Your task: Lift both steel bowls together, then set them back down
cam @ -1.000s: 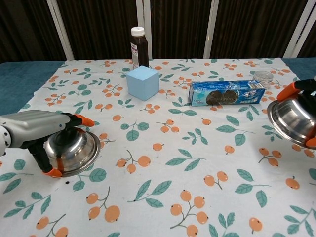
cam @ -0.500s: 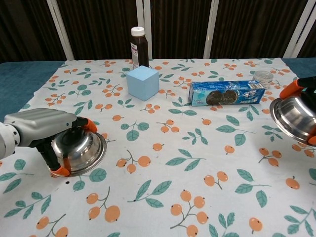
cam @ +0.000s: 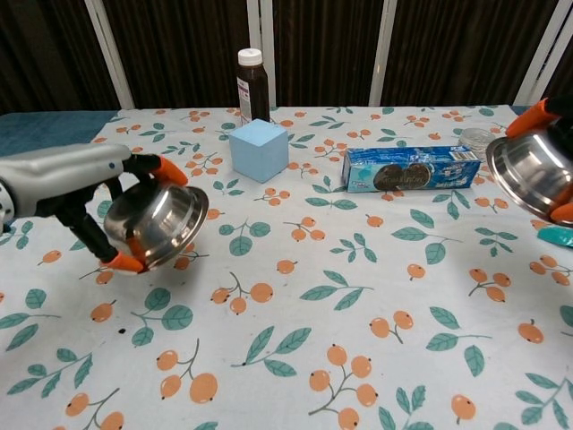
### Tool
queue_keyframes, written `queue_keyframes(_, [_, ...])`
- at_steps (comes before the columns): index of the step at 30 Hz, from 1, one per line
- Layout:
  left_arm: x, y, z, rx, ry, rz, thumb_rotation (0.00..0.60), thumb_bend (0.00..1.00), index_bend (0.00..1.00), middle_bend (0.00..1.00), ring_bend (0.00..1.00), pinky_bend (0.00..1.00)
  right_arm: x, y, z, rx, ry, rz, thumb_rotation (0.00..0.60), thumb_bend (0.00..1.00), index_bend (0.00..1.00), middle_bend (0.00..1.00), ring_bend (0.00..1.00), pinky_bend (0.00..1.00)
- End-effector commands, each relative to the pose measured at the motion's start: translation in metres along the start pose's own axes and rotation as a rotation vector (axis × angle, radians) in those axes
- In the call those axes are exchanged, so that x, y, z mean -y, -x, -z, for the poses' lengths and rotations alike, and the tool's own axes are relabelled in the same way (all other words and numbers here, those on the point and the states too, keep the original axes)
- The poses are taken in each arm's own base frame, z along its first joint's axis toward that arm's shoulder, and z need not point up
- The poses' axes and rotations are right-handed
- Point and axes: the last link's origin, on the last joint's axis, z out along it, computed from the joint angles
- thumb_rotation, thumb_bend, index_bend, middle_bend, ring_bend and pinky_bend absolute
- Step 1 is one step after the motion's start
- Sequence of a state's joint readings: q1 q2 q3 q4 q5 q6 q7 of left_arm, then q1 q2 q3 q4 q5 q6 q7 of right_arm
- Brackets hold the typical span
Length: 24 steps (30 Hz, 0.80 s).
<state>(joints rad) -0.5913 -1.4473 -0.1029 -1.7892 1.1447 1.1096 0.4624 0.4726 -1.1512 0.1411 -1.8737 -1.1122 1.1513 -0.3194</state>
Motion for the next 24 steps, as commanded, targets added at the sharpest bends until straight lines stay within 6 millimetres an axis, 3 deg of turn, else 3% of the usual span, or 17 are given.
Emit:
queue_keyframes(1, [0.002, -0.028, 0.009, -0.140, 0.099, 0.116, 0.600, 0.00, 0.25, 0.25, 0.18, 0.36, -0.006, -0.012, 0.014, -0.053, 0.127, -0.046, 0.600, 0.07, 0.43, 0.33, 0.43, 0.29])
queue_keyframes(13, [0.006, -0.038, 0.011, -0.274, 0.309, 0.558, 0.600, 0.00, 0.26, 0.24, 0.18, 0.36, 0.008, -0.059, -0.013, -0.074, -0.180, -0.669, 0.600, 0.07, 0.45, 0.33, 0.44, 0.29])
queue_keyframes(24, [-0.024, -0.032, -0.006, -0.320, 0.458, 0.708, 0.600, 0.00, 0.26, 0.23, 0.18, 0.36, 0.023, -0.079, -0.030, 0.025, -0.405, -1.141, 0.600, 0.07, 0.46, 0.34, 0.44, 0.29])
